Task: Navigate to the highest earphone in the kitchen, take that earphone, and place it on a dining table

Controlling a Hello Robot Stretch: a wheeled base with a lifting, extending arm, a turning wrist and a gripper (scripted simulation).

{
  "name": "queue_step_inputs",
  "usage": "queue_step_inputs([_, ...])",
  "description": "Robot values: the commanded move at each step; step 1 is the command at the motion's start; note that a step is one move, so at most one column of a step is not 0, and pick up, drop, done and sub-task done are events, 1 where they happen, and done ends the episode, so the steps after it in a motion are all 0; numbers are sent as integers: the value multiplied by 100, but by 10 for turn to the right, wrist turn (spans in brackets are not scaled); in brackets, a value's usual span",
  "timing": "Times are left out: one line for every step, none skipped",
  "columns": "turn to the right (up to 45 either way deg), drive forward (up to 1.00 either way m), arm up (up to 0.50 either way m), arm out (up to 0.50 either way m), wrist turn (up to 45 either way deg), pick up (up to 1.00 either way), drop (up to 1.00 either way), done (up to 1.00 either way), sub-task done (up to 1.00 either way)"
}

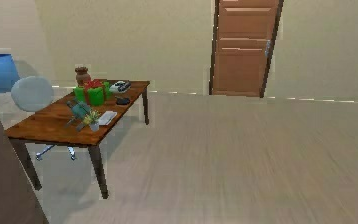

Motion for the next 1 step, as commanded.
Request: queue_step_inputs([0, 35, 0, 0, 0, 0, 0, 0, 0])
